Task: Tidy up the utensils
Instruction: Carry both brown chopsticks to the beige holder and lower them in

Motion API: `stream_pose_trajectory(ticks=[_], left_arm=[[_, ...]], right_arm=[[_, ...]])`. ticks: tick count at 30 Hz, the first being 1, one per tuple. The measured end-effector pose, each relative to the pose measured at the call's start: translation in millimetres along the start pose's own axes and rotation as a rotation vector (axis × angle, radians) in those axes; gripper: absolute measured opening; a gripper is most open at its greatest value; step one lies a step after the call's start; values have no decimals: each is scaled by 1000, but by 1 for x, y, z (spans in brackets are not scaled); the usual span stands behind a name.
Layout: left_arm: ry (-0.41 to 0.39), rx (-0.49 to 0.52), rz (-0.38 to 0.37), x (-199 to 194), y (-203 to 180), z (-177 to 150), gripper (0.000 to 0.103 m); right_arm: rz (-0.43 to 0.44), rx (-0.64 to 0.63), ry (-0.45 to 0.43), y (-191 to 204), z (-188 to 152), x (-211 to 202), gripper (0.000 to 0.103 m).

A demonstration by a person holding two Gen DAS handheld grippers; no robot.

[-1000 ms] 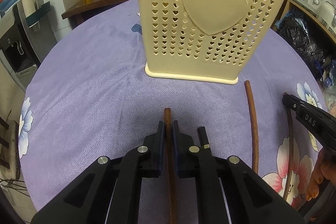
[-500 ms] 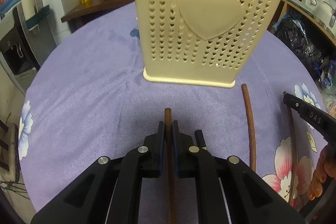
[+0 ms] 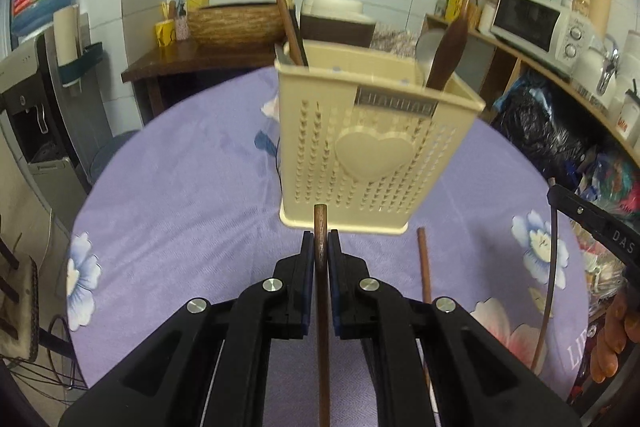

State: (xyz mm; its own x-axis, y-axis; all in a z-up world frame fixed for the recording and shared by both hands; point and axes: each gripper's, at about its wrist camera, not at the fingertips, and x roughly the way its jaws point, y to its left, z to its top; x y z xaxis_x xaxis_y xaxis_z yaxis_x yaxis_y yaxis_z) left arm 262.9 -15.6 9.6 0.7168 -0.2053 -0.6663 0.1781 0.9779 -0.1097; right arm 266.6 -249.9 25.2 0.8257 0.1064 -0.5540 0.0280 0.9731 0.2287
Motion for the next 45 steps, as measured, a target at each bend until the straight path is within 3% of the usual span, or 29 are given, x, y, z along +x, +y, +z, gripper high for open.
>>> stream_pose_trajectory(ticks=[13, 27, 45], left_arm=[[-167, -9, -27, -60, 4, 31, 8], [-221, -4, -22, -76, 7, 42, 8], [-231, -22, -35, -81, 12, 48, 8]], right_arm=[[103, -140, -156, 39, 31, -78, 8], [105, -189, -163, 50, 40, -83, 8], [119, -203, -180, 54, 46, -89, 8]])
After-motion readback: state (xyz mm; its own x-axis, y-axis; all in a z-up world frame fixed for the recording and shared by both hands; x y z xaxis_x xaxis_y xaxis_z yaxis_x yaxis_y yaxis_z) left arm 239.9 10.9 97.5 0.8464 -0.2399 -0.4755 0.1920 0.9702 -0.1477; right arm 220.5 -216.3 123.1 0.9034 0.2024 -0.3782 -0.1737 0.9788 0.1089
